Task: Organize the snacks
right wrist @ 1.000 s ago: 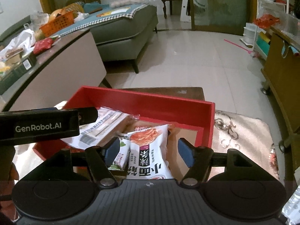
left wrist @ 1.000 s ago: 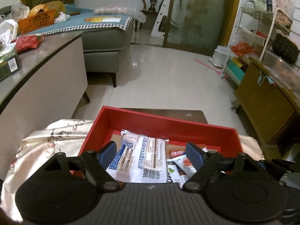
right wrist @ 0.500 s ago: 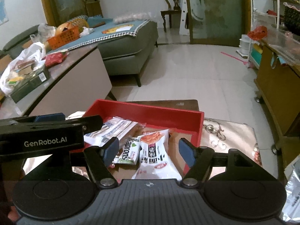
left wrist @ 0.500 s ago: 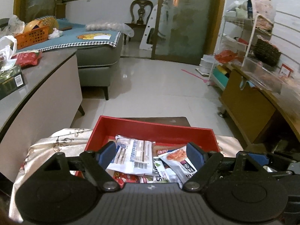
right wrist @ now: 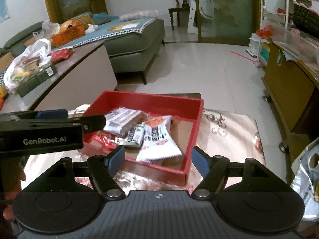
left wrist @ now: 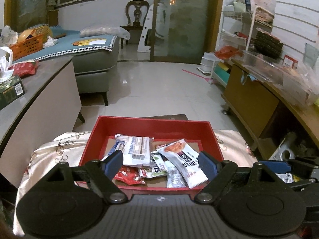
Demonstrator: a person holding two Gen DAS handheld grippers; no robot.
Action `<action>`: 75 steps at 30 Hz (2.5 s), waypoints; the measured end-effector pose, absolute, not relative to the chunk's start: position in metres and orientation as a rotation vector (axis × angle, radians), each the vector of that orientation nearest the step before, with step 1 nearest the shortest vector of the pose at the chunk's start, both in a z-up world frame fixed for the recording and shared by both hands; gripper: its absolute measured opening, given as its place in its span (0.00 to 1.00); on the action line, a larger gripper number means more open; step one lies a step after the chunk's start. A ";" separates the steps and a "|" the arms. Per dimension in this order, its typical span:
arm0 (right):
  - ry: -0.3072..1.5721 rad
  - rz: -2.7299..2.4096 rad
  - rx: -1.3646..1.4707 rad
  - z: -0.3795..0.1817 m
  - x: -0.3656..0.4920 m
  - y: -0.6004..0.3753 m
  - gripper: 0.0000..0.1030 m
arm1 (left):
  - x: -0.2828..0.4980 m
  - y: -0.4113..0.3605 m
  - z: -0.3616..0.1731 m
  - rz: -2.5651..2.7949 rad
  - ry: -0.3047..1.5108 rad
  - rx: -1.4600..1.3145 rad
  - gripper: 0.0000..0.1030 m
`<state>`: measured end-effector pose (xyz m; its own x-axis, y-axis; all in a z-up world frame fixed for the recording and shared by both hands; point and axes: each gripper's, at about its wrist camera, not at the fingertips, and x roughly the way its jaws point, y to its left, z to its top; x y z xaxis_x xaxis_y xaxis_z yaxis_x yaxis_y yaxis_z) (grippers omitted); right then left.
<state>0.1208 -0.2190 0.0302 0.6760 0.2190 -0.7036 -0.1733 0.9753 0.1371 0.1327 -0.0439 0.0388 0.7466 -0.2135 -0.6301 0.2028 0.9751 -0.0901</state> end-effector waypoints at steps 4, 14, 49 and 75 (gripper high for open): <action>0.811 0.209 0.075 0.029 0.110 -0.229 0.77 | 0.122 -0.052 0.037 -0.247 0.702 0.011 0.75; 0.885 0.176 0.052 0.012 0.078 -0.252 0.78 | 0.099 -0.072 0.010 -0.306 0.811 0.039 0.76; 1.080 0.157 0.099 -0.038 0.062 -0.340 0.85 | 0.120 -0.170 -0.070 -0.433 1.056 0.031 0.81; 1.160 0.179 -0.031 -0.080 0.103 -0.287 0.98 | 0.103 -0.088 -0.065 -0.338 1.103 -0.045 0.53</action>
<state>0.1034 -0.2870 -0.0803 0.3865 0.1243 -0.9139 -0.1563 0.9854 0.0679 0.1033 -0.0881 -0.0648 0.4055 -0.2904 -0.8667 0.2458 0.9479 -0.2026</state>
